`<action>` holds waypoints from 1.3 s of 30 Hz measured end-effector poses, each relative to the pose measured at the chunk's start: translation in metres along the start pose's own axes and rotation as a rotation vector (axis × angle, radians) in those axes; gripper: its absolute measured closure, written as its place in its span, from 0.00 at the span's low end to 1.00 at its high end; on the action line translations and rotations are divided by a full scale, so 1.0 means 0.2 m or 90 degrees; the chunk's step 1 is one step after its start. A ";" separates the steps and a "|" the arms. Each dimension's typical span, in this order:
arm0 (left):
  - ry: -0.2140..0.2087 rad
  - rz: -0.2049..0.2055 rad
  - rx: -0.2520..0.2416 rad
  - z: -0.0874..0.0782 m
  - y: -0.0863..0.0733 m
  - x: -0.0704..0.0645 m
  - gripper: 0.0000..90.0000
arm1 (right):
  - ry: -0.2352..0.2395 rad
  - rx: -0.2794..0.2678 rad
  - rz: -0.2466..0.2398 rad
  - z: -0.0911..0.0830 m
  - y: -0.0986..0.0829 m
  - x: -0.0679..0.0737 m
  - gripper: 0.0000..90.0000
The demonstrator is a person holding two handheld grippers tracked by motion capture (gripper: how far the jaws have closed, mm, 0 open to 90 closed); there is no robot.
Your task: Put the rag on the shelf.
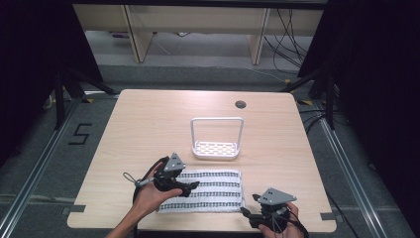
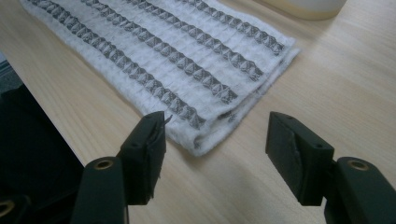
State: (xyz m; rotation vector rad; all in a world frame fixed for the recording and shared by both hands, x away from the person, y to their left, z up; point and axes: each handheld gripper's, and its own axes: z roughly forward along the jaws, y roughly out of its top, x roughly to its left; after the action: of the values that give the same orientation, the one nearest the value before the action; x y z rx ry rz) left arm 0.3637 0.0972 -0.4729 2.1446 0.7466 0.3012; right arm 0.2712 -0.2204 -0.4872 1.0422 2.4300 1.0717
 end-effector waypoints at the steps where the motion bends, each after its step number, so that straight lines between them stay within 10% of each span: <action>1: -0.005 0.005 0.005 0.02 0.02 -0.01 0.21 | -0.005 0.003 0.005 0.00 0.00 0.00 0.45; 21: -0.100 0.086 0.064 0.39 0.26 -0.13 0.28 | -0.002 0.041 0.000 0.05 0.02 0.05 0.56; 39: -0.130 0.117 0.109 0.59 0.36 -0.16 0.31 | -0.010 0.053 -0.005 0.09 0.04 0.05 0.57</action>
State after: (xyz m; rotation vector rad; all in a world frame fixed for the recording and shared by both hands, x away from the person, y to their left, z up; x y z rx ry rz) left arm 0.4198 -0.0307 -0.4905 2.3690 0.4746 0.1130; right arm 0.2778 -0.2008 -0.4942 1.0614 2.4838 0.9627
